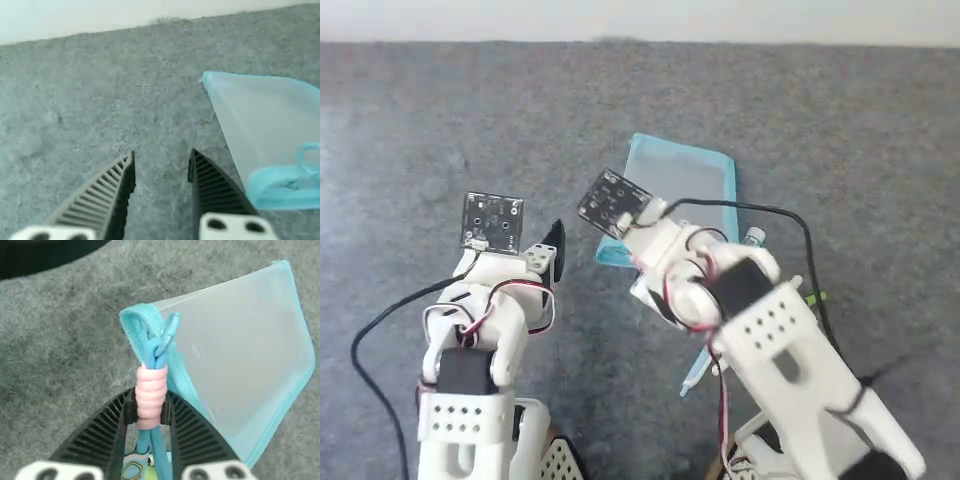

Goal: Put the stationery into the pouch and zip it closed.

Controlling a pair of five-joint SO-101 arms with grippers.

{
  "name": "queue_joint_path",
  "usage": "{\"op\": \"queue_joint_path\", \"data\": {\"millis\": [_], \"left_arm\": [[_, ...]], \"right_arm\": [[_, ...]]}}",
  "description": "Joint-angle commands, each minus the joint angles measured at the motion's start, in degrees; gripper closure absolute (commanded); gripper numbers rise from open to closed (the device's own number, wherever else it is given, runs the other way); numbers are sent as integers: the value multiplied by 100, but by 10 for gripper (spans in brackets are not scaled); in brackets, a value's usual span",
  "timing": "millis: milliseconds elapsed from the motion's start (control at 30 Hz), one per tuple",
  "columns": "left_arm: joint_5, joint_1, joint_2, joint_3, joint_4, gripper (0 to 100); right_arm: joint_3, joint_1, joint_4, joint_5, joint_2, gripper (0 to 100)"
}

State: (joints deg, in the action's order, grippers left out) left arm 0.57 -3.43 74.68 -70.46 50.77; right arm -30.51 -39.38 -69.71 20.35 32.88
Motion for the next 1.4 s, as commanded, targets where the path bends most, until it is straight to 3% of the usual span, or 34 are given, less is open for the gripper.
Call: {"op": "queue_joint_path", "data": {"millis": [0, 133, 833, 1167, 1367], "left_arm": [[0, 18, -53, 356, 35, 810], [35, 0, -53, 356, 79, 761], [53, -9, -44, 321, 53, 761], [220, 53, -44, 690, 677, 758], [273, 624, -44, 541, 782, 757]], "right_arm": [[475, 92, 4, -237, -391, 991], [352, 75, 224, -343, -532, 991], [193, 66, 418, -501, -593, 991], [26, 66, 453, -475, -585, 991], [35, 66, 409, -466, -532, 991]]}}
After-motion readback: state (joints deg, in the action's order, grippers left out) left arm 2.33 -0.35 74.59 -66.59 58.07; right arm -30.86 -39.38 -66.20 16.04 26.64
